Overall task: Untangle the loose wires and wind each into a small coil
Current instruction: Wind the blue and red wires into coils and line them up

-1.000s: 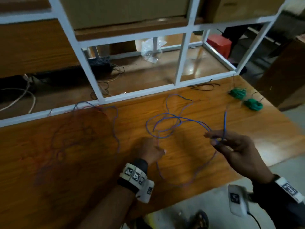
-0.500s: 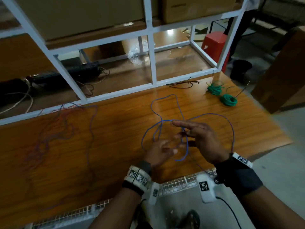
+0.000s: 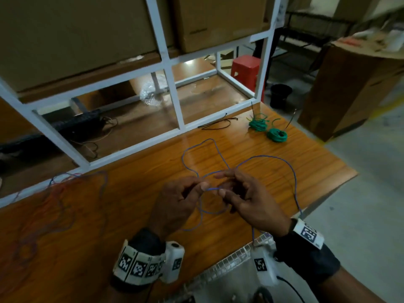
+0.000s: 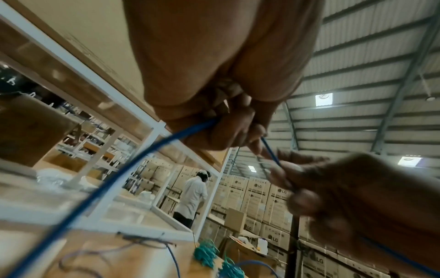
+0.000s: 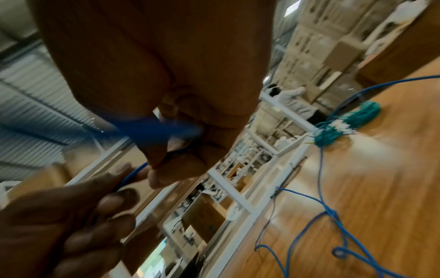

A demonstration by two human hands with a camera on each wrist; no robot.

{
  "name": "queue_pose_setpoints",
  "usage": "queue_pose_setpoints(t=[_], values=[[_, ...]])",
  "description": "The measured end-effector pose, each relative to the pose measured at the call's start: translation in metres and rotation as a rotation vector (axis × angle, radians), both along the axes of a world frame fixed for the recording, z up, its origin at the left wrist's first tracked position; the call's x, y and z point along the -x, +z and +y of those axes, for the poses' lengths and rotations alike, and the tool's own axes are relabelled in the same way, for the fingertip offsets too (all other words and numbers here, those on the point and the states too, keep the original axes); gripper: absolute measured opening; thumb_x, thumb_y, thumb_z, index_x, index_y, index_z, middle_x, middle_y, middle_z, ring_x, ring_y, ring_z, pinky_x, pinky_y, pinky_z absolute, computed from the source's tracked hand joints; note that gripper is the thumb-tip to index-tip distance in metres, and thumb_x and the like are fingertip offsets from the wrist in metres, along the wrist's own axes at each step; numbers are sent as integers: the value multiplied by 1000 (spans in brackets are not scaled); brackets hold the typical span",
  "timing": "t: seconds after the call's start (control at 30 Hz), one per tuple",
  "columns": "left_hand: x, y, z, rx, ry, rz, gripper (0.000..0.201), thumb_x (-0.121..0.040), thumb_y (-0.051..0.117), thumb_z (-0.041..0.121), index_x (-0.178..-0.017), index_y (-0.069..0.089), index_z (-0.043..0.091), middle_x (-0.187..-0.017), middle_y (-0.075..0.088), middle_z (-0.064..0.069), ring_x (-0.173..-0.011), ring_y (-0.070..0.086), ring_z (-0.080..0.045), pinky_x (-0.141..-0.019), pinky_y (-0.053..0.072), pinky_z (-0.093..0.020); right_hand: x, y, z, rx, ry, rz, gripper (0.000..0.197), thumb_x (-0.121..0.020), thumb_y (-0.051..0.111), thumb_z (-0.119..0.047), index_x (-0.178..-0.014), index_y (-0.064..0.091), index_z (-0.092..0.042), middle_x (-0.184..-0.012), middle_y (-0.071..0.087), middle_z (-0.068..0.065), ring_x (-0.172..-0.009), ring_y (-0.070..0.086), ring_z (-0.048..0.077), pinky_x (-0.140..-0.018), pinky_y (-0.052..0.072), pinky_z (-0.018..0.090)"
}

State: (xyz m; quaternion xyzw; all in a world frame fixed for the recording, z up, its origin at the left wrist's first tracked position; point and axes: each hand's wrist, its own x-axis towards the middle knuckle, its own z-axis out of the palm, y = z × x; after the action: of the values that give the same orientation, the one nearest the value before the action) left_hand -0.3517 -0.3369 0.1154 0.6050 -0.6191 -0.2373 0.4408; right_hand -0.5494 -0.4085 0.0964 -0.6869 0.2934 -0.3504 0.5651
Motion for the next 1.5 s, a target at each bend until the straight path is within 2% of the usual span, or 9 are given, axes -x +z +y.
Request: queue_pose_setpoints(t=[0.17,0.37,0.57,0.77,0.97,1.13,1.23,1.37,1.5], values=[[-54,6,-17,142,-123,-53,11,-84,78,35,-87,79,24,-69,62,12,-62,55,-3,-59,40,-13,5,-11,34,-281,-29,66,34,-94,70,-42,-101,78,-10,-60,52,-1,-54,46,15,-54,40,34],[-72,-9,-34,175,-176,105,9,-86,79,26,-90,80,18,-84,75,0,-78,70,-19,-68,56,-44,-28,-9,64,-474,-107,10,90,-69,53,-95,-121,76,-25,-122,74,-1,-118,66,14,-93,57,39],[-91,-20,-39,196,-87,141,12,-88,77,29,-90,79,18,-85,74,6,-79,70,-16,-67,55,-33,-68,9,86,-687,22,-425,49,-86,76,-54,-96,72,-6,-99,71,21,-103,70,35,-85,59,46],[-94,-31,-35,135,-63,205,13,-86,77,31,-90,79,19,-88,75,8,-85,71,-9,-71,54,-23,-81,20,97,-892,189,-891,20,-105,57,-25,-103,67,-7,-103,73,16,-114,69,35,-93,58,49],[-67,-44,-25,8,-102,316,7,-88,75,22,-93,80,19,-82,76,10,-78,69,1,-67,48,-15,-108,58,64,-744,-270,-988,26,-94,47,6,-115,58,-6,-118,74,18,-126,65,32,-103,54,44],[-65,-41,-18,20,-118,210,25,-90,71,16,-77,74,37,-73,72,15,-67,62,3,-58,44,-18,-117,65,55,-779,-148,-889,28,-91,44,8,-86,67,-6,-97,75,16,-114,70,34,-104,54,49],[-73,-40,-19,26,-99,304,8,-85,69,33,-85,76,30,-80,75,5,-77,70,-15,-65,55,-37,-117,64,59,-832,55,-873,26,-101,40,-17,-91,61,-7,-65,48,2,-64,52,21,-67,55,37],[-89,-36,-33,72,36,251,8,-89,74,33,-93,79,28,-88,76,11,-83,71,-7,-72,58,-36,-107,59,60,-827,106,-754,60,-108,28,-57,-104,60,-7,-57,30,-4,-52,26,13,-49,32,28],[-103,-29,-43,121,34,205,9,-89,74,36,-91,78,29,-87,76,9,-83,71,-7,-70,54,-29,-97,51,58,-781,60,-667,52,-109,34,-38,-110,73,-3,-95,75,16,-101,73,30,-94,59,44]])
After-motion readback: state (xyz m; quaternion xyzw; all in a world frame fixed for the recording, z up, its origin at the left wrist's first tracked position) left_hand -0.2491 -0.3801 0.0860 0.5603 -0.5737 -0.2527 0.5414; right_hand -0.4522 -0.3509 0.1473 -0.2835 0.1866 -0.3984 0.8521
